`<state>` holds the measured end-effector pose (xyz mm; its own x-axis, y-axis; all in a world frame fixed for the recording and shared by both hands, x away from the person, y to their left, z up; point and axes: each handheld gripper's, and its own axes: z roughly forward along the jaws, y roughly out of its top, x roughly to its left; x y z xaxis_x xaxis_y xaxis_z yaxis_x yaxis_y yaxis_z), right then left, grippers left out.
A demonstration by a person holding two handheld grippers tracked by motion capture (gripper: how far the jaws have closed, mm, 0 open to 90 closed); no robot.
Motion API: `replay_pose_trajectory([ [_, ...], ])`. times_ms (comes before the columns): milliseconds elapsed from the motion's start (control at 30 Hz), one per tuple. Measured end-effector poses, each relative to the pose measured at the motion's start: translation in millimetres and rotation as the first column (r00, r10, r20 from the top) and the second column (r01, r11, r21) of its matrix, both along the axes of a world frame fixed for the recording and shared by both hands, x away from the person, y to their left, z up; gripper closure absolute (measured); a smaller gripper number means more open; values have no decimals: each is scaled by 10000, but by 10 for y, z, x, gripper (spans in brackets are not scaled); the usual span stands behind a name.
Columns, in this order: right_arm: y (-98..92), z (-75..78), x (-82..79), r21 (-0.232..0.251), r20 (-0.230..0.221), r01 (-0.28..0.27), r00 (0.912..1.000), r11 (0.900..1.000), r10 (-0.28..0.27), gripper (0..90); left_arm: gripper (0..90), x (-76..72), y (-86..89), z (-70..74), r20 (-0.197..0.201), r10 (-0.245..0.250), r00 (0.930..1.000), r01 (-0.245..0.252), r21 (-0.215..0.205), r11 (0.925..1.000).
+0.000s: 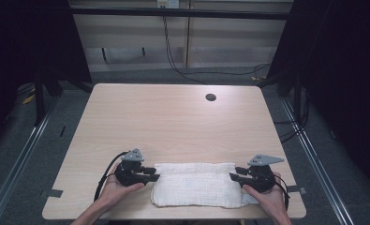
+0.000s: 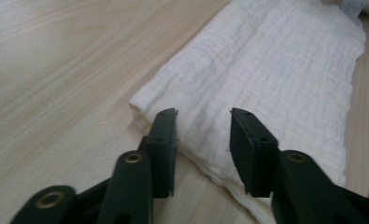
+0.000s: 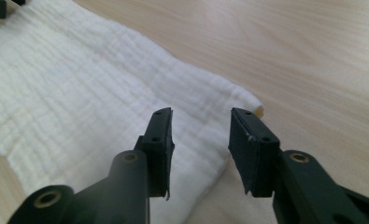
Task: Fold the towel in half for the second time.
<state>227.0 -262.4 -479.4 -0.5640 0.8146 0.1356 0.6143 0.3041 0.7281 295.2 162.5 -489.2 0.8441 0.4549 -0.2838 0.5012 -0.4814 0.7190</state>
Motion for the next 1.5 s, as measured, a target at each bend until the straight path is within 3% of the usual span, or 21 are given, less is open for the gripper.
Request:
replay_pose_trajectory([
  [133,47,54,-36,232,11,-357,9994,9991,357,576,516,31,46,35,-28,212,9998,-212,-84,9997],
  [300,263,91,-130,282,76,-1033,9946,9943,1031,531,468,73,89,114,239,336,9992,-333,-124,9994],
  [400,403,124,-180,359,166,-1346,9908,9902,1341,513,463,132,86,158,258,310,9992,-313,137,9994],
  [500,569,119,-202,421,-206,-1347,9905,9900,1357,481,454,215,82,212,388,433,9983,-439,170,9989],
  [667,855,146,-237,356,-125,-2268,9737,9733,2274,503,454,325,49,224,379,703,9968,-706,68,9975],
  [800,1103,171,-198,576,-87,-2864,9578,9564,2873,528,422,333,41,170,138,936,9955,-935,-62,9956],
  [833,1165,169,-188,584,-61,-3007,9534,9519,3016,537,407,326,39,176,226,932,9954,-935,100,9956],
  [967,1399,160,-175,681,-132,-3492,9363,9346,3508,569,390,299,49,170,388,862,9955,-866,81,9962],
  [1300,1947,239,-15,624,-132,-4961,8672,8660,4977,610,377,345,63,135,372,765,9964,-773,194,9968],
  [1467,2133,136,-11,717,-351,-5285,8462,8459,5317,626,372,363,80,118,349,719,9968,-725,182,9972],
  [1500,2161,115,-20,711,-509,-5292,8446,8455,5330,629,372,364,82,115,336,713,9969,-720,202,9972],
])
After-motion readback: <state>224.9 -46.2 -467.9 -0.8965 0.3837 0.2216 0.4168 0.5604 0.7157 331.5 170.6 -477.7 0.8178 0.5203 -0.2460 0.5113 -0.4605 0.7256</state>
